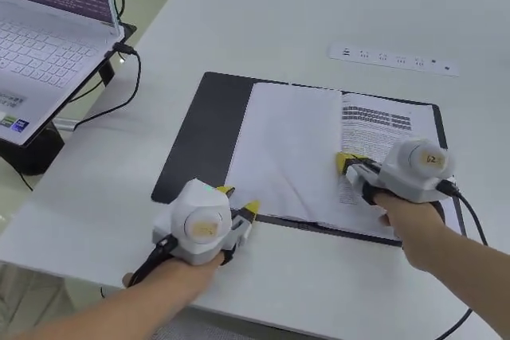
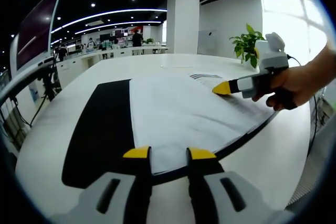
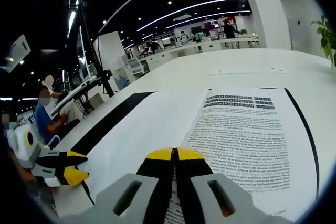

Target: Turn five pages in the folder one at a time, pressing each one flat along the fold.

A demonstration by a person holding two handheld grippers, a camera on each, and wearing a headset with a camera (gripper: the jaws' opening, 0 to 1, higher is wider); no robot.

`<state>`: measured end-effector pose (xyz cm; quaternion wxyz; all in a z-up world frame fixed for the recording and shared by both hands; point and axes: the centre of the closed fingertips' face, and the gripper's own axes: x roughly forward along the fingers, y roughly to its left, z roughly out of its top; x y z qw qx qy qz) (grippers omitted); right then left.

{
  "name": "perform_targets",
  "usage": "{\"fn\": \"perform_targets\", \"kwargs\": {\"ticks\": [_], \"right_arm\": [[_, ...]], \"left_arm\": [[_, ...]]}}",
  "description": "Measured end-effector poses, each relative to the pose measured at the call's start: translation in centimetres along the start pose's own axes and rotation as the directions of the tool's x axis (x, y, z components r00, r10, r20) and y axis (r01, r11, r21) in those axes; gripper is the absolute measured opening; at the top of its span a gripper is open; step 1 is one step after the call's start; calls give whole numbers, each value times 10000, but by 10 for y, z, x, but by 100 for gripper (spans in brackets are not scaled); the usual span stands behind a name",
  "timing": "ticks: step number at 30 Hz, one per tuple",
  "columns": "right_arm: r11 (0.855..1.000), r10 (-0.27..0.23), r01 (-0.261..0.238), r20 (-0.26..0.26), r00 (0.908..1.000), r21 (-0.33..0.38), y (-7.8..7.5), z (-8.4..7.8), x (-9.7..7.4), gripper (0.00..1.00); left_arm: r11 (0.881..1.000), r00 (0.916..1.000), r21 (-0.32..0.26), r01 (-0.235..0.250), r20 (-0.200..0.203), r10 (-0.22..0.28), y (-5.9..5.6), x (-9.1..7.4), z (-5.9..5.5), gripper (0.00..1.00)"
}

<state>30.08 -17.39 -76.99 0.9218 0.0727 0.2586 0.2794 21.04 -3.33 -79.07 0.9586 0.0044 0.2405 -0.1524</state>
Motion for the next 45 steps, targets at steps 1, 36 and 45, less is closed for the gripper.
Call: {"fn": "perform_targets", "kwargs": {"ticks": [1, 36, 45], "right_arm": [[9998, -22, 24, 64, 10000, -179, -1, -3, -3, 0], [9967, 516, -551, -595, 9969, -592, 48, -64, -69, 0], [9947, 991, -1012, -887, 9911, -200, 69, -70, -87, 0]], "left_arm": [[10000, 10000, 9, 18, -13, -18, 0, 0, 0, 25], [10000, 10000, 26, -4, -18, 4, -2, -4, 2, 26], [10000, 10000, 38, -3, -59, 3, -2, -4, 2, 26]]}}
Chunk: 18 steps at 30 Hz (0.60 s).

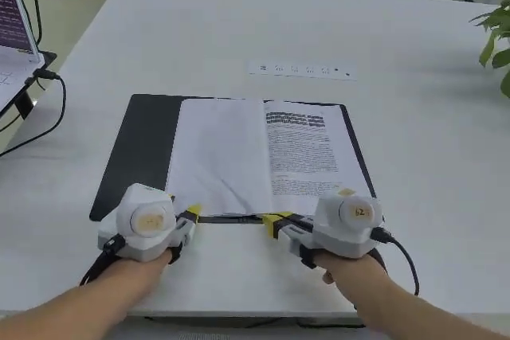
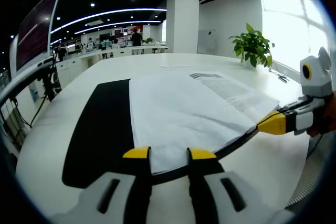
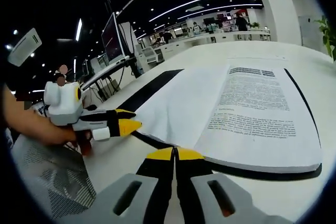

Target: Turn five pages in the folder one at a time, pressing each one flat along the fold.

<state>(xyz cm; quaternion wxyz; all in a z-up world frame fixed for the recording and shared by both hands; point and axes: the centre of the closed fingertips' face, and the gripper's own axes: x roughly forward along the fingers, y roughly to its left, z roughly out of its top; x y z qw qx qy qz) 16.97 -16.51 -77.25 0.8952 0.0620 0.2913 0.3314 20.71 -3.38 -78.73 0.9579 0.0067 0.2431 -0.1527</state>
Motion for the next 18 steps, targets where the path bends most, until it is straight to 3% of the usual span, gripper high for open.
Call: {"fn": "perform_targets", "kwargs": {"ticks": [6, 11, 13, 15, 18], "right_arm": [[9991, -15, 5, 239, 9997, 415, 6, 13, -22, 0], [9955, -174, 170, 41, 9998, 935, 8, 22, -45, 0], [9921, -220, 167, 416, 9989, 1247, 11, 32, -56, 0], [9887, -504, 434, 453, 9977, 1433, 9, 38, -66, 0], [9870, -893, 792, 674, 9937, 1396, 8, 48, -81, 0]], "left_arm": [[10000, 10000, 56, -4, -22, 4, 0, 0, 1, 26], [9999, 9996, 127, 20, -293, -16, 0, 1, 1, 26], [9999, 9985, 146, 30, -547, -22, 0, 2, 2, 26], [9993, 9961, 350, 106, -883, -75, -1, 2, 1, 26], [9997, 9850, 83, 246, -1708, -228, -4, -3, -1, 28]]}}
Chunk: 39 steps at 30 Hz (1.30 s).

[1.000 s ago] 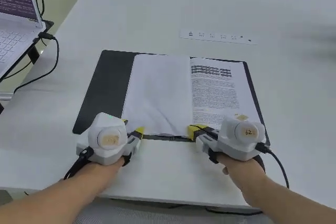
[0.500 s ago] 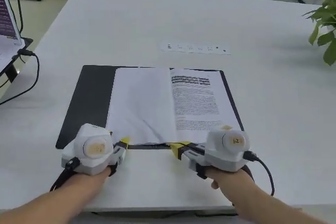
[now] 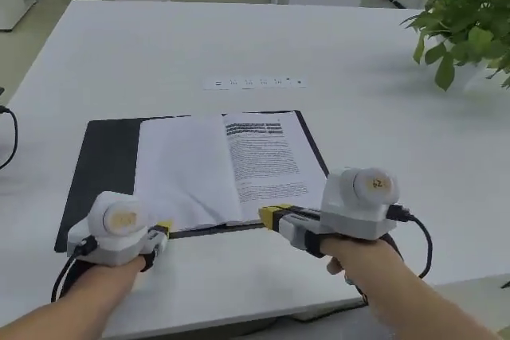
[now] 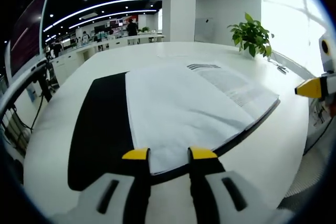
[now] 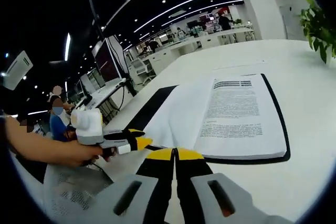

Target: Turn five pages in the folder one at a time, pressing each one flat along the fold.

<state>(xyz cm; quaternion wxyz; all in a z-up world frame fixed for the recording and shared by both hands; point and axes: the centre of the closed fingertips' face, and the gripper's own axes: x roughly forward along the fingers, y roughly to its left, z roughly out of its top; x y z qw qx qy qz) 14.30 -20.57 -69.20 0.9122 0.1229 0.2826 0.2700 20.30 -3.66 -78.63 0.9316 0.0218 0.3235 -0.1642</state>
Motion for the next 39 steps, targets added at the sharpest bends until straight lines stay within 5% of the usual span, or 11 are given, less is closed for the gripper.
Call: {"fn": "perform_targets", "kwargs": {"ticks": [3, 5, 7, 11, 14, 20, 27, 32, 35, 39], "right_arm": [[9981, -565, 573, 350, 9978, -224, -6, 13, -16, 0], [9890, -1318, 1335, 293, 9908, -633, -19, 17, -29, 0], [9795, -1946, 1949, 109, 9808, -513, -32, 18, -42, 0], [9693, -2449, 2458, 1131, 9629, 57, -46, 38, -66, 0], [9616, -2686, 2742, 1709, 9480, -96, -52, 48, -79, 17], [9585, -2685, 2839, 2491, 9305, -272, -54, 58, -92, 52], [9548, -2455, 2803, 2702, 9310, -984, -51, 60, -94, 88], [9579, -2363, 2708, 2739, 9323, -954, -52, 59, -95, 100], [9575, -2415, 2785, 3196, 9163, -749, -53, 68, -101, 100], [9558, -2340, 2791, 3354, 9126, -926, -51, 70, -106, 100]], "left_arm": [[9945, 9975, -926, 483, -478, -529, -7, -10, 6, 31], [9954, 9969, -715, 633, -428, -665, -9, -25, 17, 33], [9958, 9966, -432, 809, 208, -800, -10, -39, 35, 37], [9910, 9902, -662, 1166, 851, -1109, -17, -75, 59, 52], [9914, 9830, -487, 1219, 1444, -1138, -15, -94, 71, 57], [9955, 9701, -58, 950, 2247, -913, -9, -129, 80, 72], [9971, 9670, 164, 745, 2431, -762, -5, -151, 73, 96], [9971, 9617, 169, 739, 2634, -758, -1, -159, 69, 99], [9974, 9591, 114, 711, 2737, -715, -2, -163, 68, 99], [9981, 9591, 250, 569, 2761, -616, -3, -169, 66, 99]]}}
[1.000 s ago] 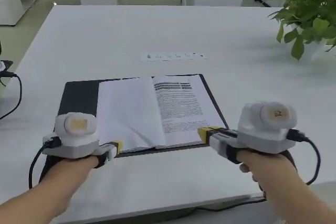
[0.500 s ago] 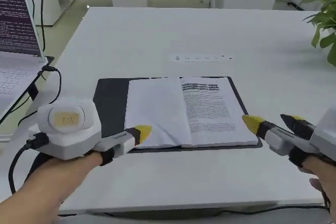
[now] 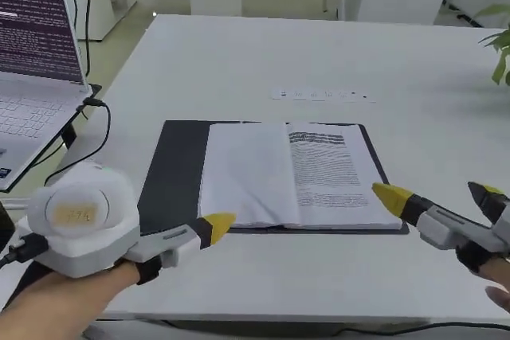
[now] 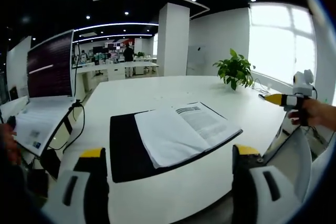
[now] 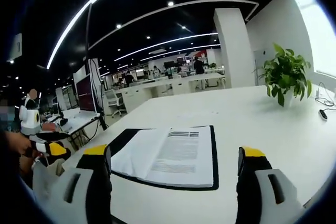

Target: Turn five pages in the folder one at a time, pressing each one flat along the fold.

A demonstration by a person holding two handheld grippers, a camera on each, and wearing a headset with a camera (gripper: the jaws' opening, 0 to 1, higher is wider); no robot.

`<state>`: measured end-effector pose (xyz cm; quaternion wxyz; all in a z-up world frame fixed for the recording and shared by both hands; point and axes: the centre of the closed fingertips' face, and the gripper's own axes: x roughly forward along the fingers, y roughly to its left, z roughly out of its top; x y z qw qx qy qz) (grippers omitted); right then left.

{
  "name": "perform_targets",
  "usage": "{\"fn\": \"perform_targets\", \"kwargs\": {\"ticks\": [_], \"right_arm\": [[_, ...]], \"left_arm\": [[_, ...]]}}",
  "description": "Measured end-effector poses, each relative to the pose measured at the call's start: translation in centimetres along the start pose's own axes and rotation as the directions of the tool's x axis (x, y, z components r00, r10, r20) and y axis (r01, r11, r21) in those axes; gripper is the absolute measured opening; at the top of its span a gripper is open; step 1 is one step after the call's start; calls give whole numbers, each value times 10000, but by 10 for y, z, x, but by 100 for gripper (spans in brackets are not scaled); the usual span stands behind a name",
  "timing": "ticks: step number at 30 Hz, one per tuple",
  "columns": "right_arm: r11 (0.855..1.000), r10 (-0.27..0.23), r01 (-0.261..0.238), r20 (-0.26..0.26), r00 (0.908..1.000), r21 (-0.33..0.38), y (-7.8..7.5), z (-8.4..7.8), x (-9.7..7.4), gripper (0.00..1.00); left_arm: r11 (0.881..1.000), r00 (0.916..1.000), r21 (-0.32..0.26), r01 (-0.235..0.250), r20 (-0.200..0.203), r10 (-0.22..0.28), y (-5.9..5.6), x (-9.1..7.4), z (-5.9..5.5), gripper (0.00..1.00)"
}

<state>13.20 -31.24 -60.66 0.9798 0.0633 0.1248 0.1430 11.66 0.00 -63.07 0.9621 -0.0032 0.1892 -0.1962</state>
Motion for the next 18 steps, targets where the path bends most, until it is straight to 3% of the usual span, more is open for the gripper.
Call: {"fn": "perform_targets", "kwargs": {"ticks": [12, 18], "right_arm": [[9984, -499, 503, -139, 9987, 269, -31, -5, -6, 100], [9970, -571, 581, -211, 9981, 504, -37, -9, -7, 100]], "left_arm": [[9994, 9990, -169, -306, 310, 312, 13, -3, 12, 99], [9997, 9990, -114, -207, 403, 211, 10, -2, 17, 99]]}}
